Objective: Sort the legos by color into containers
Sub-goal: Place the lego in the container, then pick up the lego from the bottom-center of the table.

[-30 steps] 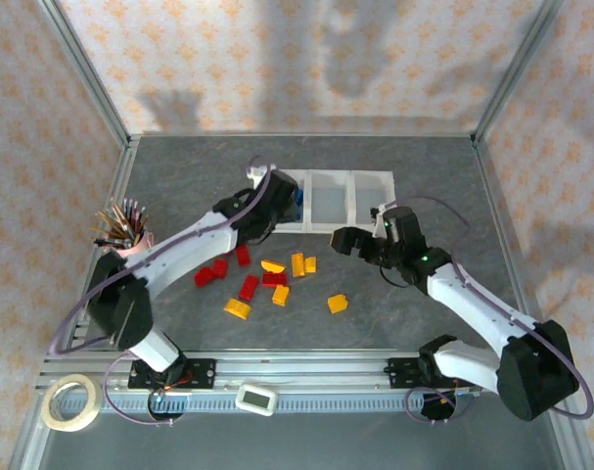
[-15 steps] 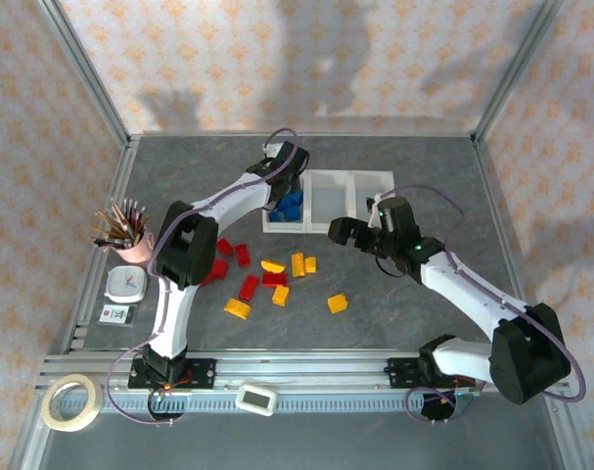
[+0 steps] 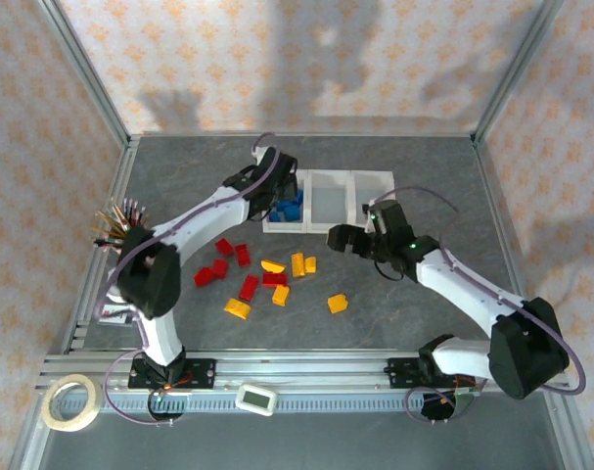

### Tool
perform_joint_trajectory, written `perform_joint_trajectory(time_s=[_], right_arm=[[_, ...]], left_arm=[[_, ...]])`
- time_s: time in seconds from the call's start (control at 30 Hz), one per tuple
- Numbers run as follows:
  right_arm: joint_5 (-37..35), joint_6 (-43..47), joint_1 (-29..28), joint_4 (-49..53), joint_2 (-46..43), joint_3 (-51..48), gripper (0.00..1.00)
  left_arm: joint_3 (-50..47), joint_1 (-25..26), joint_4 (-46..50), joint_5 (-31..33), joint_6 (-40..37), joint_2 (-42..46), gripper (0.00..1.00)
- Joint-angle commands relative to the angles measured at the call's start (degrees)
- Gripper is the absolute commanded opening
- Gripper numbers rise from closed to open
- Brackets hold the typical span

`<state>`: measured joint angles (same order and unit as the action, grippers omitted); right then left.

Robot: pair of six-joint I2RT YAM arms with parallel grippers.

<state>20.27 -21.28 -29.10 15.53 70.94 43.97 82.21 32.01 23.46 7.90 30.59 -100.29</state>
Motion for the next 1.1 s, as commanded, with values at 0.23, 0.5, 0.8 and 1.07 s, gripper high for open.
perform_joint_trajectory(time_s=[0.23,0.5,0.8,1.07], right_arm=[[-8.88,1.14,-9.9,9.96,0.17,-2.3,0.97],[-13.86,-4.04,-18.61,9.66,1.62,-6.27,0.91],[-15.51,-7.9,-23.48,5.81,5.77,-8.53,0.82],[-18.26,-7.79,-25.21,4.51,9.09,-8.24,0.64]], left_arm=[[-24.64,7.88,-6.64,-5.45,5.34,20.28,0.74],[-38.51,10.74,-12.72,-13.9,10.84,29.36,0.88],[-45.1,13.68,-17.09,-11.83,16.25,34.11,0.99],[-46.44,13.61,-16.11,-9.49,17.75,36.15,0.99]])
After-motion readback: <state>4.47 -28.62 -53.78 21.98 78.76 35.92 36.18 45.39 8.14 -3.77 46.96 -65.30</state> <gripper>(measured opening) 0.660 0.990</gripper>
